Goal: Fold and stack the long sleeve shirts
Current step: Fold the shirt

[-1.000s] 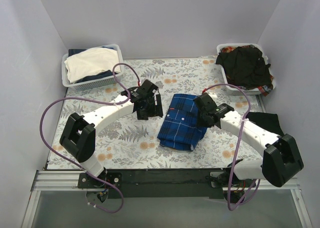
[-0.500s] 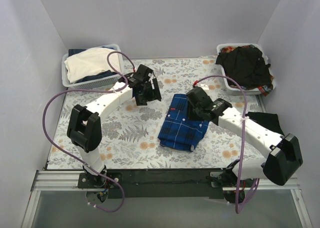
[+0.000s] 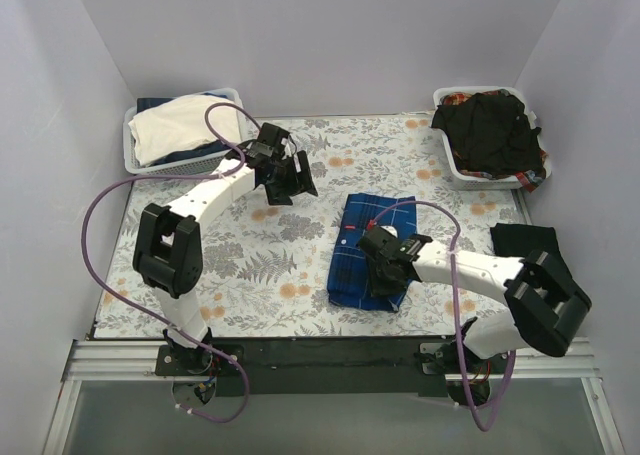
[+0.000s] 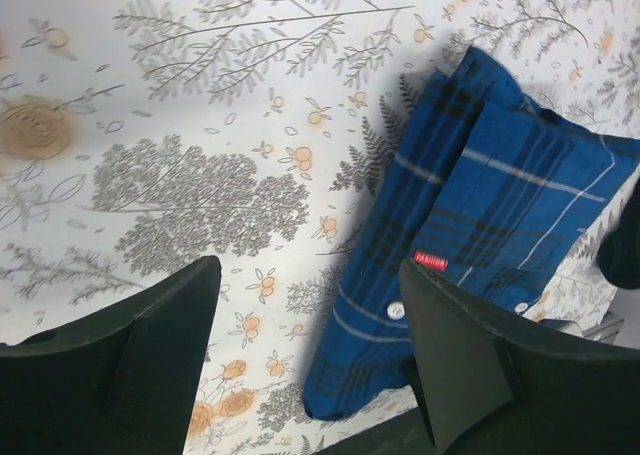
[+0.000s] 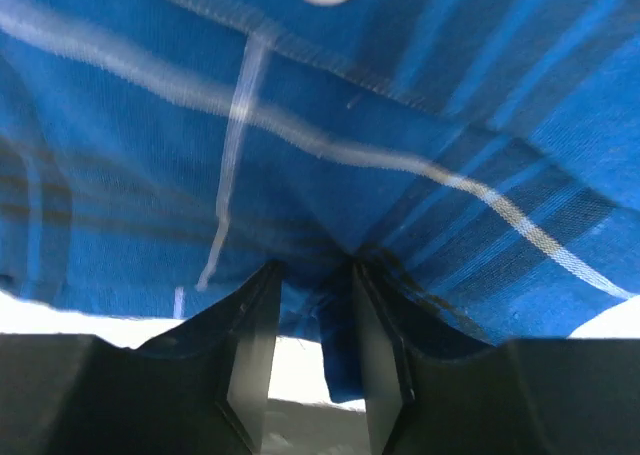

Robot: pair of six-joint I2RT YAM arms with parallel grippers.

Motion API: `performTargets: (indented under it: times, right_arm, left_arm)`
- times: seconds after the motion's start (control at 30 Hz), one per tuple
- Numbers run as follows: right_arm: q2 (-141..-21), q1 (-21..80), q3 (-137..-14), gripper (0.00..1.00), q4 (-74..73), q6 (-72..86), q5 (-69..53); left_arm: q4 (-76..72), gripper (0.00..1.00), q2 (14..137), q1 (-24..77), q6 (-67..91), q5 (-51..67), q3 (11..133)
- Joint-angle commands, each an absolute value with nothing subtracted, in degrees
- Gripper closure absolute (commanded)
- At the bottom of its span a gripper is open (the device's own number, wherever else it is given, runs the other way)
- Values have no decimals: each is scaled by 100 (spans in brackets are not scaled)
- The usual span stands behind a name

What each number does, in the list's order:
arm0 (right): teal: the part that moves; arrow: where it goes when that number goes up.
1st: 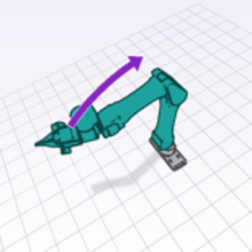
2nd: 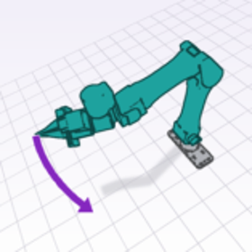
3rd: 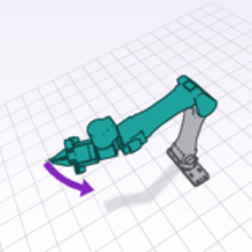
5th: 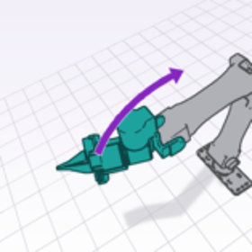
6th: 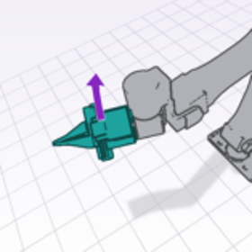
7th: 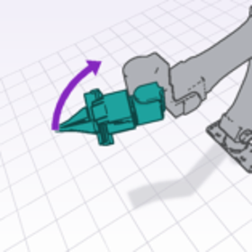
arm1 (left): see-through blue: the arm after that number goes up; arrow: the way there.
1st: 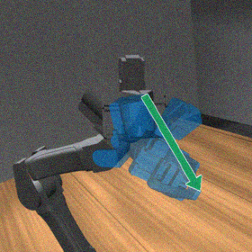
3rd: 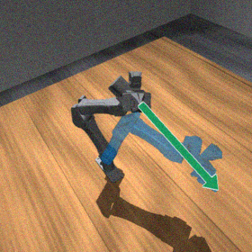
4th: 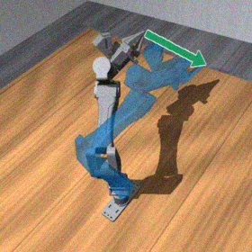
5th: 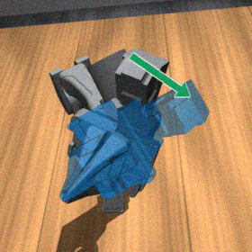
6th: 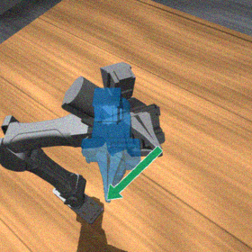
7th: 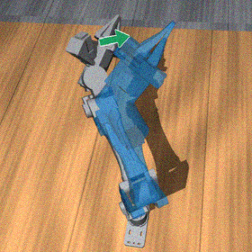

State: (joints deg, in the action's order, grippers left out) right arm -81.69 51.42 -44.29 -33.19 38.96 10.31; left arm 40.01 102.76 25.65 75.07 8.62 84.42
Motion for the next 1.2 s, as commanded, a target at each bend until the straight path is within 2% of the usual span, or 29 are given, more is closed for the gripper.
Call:
performTargets:
  times: [0.0, 0.17, 0.3, 0.43, 0.47, 0.73, 1.0, 1.17]
  right_arm:
    - [-7533, 5115, -3842, 57, -3559, 4184, 992]
    - [-7032, 5106, -3771, 57, -3708, 4157, 914]
    - [-6646, 5098, -3552, 57, -3884, 4236, 818]
    - [-6092, 5080, -3411, 57, -4095, 4359, 853]
    - [-5978, 5063, -3367, 57, -4113, 4385, 835]
    - [-5151, 5045, -3103, 57, -4429, 4781, 888]
    - [-5072, 5019, -3120, 57, -4597, 4983, 1072]
    - [-5001, 4922, -3129, 58, -4676, 5080, 1230]
  left_arm:
    - [3543, 29, 10467, 2636, 7058, 1564, 8762]
    - [3489, 29, 11116, 3128, 6733, 1942, 9596]
    - [3656, 29, 11794, 3672, 6443, 2039, 10763]
    - [3674, 30, 12234, 3849, 6564, 2460, 11231]
    - [3674, 30, 12278, 3884, 6592, 2748, 11267]
    - [3542, 31, 12488, 4368, 6609, 2927, 10758]
    - [4087, 31, 13095, 4359, 6609, 1988, 10873]
    - [4472, 31, 13403, 4368, 6881, 847, 10740]
